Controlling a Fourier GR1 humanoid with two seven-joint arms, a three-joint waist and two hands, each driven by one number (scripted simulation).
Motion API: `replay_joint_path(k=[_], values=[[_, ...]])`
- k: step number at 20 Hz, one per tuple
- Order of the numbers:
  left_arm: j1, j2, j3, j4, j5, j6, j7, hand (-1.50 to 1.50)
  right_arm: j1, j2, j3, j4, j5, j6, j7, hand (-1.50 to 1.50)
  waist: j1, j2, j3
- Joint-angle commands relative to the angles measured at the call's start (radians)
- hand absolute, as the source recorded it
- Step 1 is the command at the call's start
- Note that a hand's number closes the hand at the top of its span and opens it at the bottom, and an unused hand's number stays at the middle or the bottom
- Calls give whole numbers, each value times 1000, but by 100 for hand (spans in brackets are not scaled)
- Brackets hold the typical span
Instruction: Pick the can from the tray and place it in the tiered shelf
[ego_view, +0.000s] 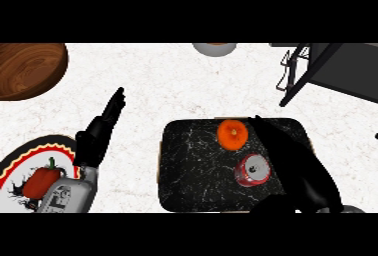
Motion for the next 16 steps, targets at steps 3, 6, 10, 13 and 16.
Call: replay_joint_path(k=[3, 6, 10, 13, 16], values=[[3, -22, 5, -1, -37, -6, 4, 0, 78, 56, 26, -28, 102, 49, 31, -150, -2, -1, 0], [-1, 0, 52, 7, -8, -42, -12, 0, -35, 92, -77, -1, 14, 153, 92, -150, 1, 0, 0], [14, -18, 55, 30, -22, -51, -34, 0, 48, 118, -63, 161, 117, 57, -122, -150, 2, 0, 0], [22, -7, 67, -11, -22, -70, -9, 0, 59, 156, -28, 95, 137, 122, -44, -150, 1, 0, 0], [-13, -29, 74, -9, -16, -82, 33, 0, 114, 156, -37, 93, 179, 111, -110, -150, -1, 0, 0]])
